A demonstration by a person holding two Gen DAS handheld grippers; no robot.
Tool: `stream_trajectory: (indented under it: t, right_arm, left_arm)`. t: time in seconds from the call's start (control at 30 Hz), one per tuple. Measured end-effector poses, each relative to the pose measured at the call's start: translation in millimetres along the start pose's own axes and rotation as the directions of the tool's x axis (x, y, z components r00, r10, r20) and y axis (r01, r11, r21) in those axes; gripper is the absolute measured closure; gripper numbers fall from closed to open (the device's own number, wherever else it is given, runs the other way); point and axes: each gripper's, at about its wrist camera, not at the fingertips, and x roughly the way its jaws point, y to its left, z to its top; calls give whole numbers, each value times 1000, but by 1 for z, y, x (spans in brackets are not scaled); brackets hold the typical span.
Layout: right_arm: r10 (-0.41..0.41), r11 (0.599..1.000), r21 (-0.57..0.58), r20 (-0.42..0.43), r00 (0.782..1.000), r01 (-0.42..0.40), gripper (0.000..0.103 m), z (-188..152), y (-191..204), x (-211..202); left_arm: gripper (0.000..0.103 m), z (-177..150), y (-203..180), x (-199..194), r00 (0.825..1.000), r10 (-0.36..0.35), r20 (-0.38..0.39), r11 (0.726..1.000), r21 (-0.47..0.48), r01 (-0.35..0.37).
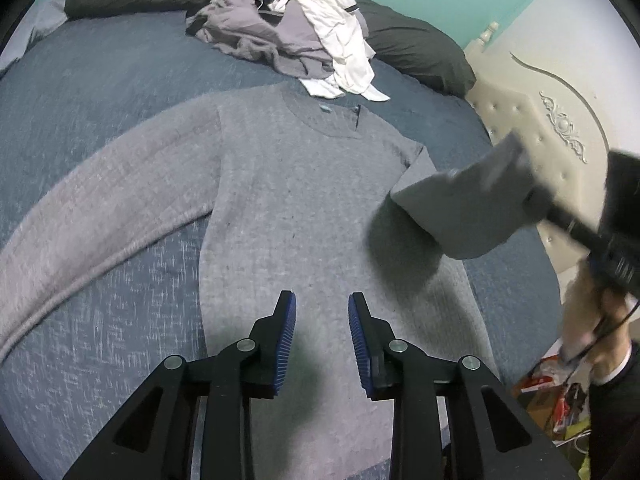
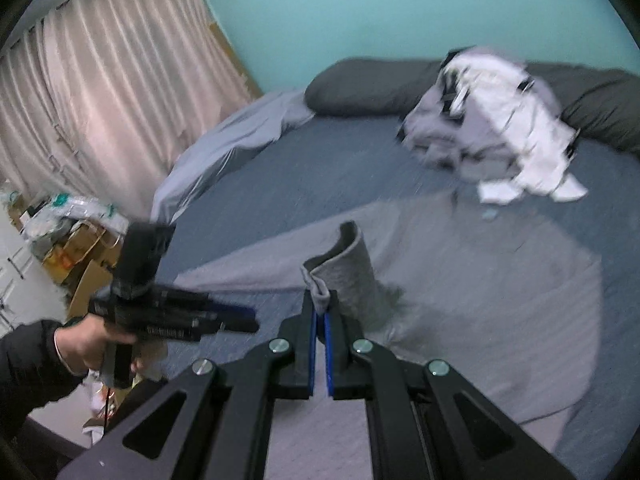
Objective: Fold clothes
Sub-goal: 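Lift the sleeve cuff with the right gripper and carry it across the sweater body, then lay the sleeve onto the sweater body and open the right gripper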
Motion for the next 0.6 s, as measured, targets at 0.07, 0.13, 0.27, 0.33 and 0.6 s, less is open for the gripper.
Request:
stream_trajectory:
  t: [0.07,0.13,0.27,0.33,0.6]
  right_arm:
    - [13,1000,-5,-30,999,-13,100,-13,6,13]
    - [25,1000,-3,-64,998,-25,100,-25,11,27]
    - [27,1000,18,-117,993,-25,100,-45,13,47]
    - [32,999,44,-128,991,-27,100,-54,10,56]
    - [44,995,91,-186,982,-27,100,-78,2,83]
  left_arm:
    - [72,-4,0,4,1000,-17,-18,1000,-7,17]
    - [71,-8,-2,9,999,-28,-33,1000,2,28]
    - [70,-13,-4,14,998,-43,-42,999,-2,43]
    - [70,-14,-4,18,998,-39,-50,999,0,39]
    - [70,-19,1,40,995,-24,-95,1000,1,25]
